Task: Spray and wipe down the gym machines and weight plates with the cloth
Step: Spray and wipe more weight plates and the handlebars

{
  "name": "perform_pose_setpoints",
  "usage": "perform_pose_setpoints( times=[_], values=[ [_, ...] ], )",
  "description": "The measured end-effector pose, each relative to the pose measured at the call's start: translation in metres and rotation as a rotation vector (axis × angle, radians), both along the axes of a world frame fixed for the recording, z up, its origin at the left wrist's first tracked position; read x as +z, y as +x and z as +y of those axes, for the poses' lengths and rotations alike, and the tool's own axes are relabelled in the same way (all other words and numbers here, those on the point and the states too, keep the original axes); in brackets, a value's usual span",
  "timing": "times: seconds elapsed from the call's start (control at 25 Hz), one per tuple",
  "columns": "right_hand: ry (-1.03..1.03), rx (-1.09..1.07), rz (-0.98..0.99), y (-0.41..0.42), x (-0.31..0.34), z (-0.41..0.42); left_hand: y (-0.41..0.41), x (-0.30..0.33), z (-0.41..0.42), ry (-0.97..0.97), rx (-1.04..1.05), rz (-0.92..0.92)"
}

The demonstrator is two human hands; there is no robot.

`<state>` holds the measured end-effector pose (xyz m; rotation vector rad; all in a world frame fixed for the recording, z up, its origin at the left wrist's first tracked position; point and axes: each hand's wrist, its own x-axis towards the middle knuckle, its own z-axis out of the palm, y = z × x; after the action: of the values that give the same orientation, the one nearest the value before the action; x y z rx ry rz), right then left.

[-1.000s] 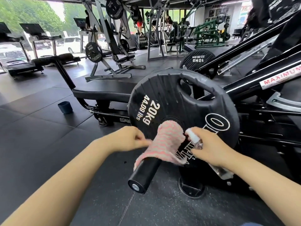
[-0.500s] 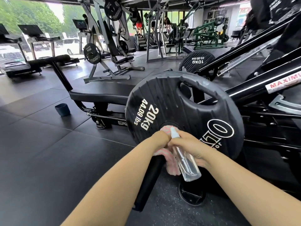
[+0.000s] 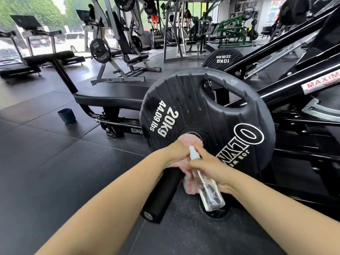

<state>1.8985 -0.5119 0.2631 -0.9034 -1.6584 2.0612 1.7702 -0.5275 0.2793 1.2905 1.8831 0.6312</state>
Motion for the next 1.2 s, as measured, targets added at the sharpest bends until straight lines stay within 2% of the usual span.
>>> perform_pose_setpoints(
  times=[0.12,0.24,0.36,0.56,0.72,0.92,1.04,1.2],
  values=[
    [0.051,0.138,-0.067,0.016,-0.009,-0.034,-0.006,-0.012,-0.039,0.048,-0.061,0.017],
    [0.092,0.169,-0.067,0.020,-0.009,-0.045,-0.016,-0.035,-0.066,0.073,-0.107,0.149],
    [0.039,0.176,0.017,0.014,-0.004,-0.030,-0.020,-0.036,-0.057,0.118,-0.175,0.166],
    [0.083,0.116,0.036,0.003,-0.010,0.000,-0.017,-0.027,-0.015,0.100,-0.202,0.148],
    [0.049,-0.032,0.026,-0.010,-0.005,0.026,-0.013,-0.023,0.017,0.098,-0.147,0.084],
    [-0.076,-0.117,0.147,-0.016,-0.009,0.025,-0.010,-0.016,0.023,0.120,-0.113,0.003],
    [-0.073,-0.069,0.110,-0.012,-0.012,0.004,-0.009,-0.013,-0.002,0.080,-0.081,-0.055],
    [0.092,0.127,-0.045,0.005,-0.015,-0.040,-0.015,-0.015,-0.067,0.052,-0.054,-0.177]
  ],
)
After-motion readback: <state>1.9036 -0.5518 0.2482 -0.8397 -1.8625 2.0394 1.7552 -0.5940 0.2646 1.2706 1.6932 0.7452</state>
